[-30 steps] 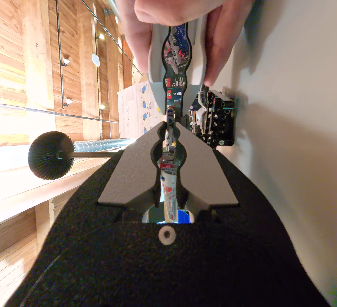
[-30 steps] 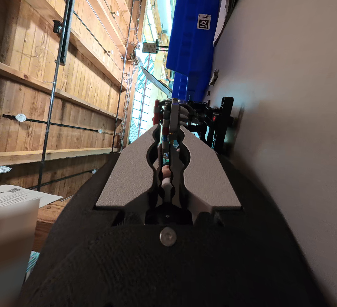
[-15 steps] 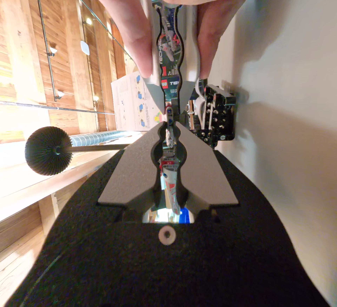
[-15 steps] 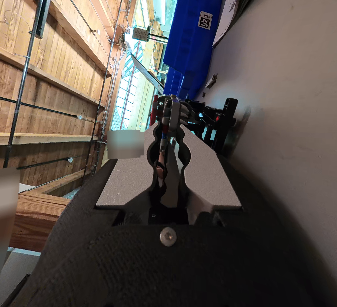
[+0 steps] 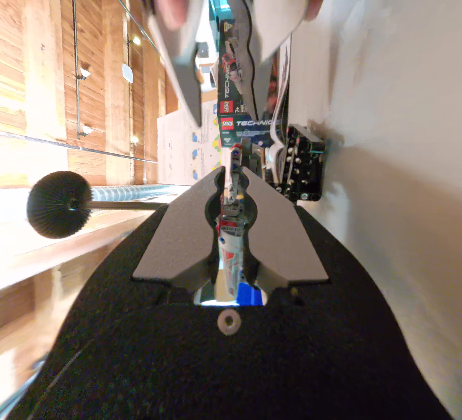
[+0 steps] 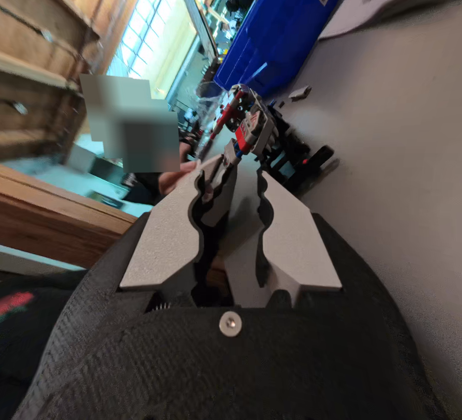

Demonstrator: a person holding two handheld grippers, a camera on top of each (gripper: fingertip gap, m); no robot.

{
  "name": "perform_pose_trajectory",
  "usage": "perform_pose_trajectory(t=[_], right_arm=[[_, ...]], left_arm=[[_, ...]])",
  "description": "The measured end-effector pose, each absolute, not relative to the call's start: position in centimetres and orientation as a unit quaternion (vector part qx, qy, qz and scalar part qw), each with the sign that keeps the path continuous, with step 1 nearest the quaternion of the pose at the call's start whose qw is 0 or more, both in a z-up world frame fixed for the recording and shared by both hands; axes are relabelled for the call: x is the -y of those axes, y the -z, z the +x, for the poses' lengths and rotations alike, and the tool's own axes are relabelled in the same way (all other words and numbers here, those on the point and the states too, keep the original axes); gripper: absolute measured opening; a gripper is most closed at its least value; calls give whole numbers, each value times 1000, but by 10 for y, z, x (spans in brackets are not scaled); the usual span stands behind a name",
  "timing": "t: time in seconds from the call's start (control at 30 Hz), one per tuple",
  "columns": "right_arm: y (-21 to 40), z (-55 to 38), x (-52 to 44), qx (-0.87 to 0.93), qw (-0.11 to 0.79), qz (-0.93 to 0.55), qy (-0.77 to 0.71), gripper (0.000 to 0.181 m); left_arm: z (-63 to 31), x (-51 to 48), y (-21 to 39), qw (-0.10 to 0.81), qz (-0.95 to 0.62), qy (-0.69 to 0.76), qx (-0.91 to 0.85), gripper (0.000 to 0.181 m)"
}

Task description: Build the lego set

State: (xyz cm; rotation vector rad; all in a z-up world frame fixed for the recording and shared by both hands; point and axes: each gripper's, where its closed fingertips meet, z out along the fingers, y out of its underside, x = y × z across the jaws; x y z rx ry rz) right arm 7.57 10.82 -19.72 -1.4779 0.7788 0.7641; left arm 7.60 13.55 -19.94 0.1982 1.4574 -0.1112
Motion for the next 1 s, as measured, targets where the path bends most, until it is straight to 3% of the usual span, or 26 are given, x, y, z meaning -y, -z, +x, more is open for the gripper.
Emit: perform_pose_trajectory(t=[0.03, 0.1, 0.2, 0.4, 0.6, 0.67, 0.77, 0.83, 1.0], right_arm=[[197, 79, -99, -299, 615, -676, -274, 31], [203, 92, -85, -237, 611, -743, -134, 37], [206, 89, -86, -153, 589, -791, -58, 45], [234, 74, -111, -107, 510, -852, -43, 69], [222, 84, -138, -80, 537, -840, -4, 82], [223, 84, -144, -82, 540, -837, -28, 85], [223, 82, -140, -82, 538, -838, -32, 83], [221, 81, -130, -85, 537, -839, -31, 85], [223, 90, -95, -130, 529, -836, -66, 86]], left_arm=[[73, -134, 198, 732, 75, 85, -672, 12], [65, -133, 190, 704, 35, 161, -691, 26], [62, -145, 169, 663, -15, 227, -713, 36], [70, -198, 165, 437, -102, 227, -864, 63], [94, -193, 158, 243, -59, 273, -929, 79], [97, -185, 171, 152, -59, 247, -955, 92], [99, -189, 201, 66, -36, 161, -984, 84], [100, -195, 214, 41, -9, 111, -993, 69], [102, -194, 215, 91, 26, 66, -993, 59]])
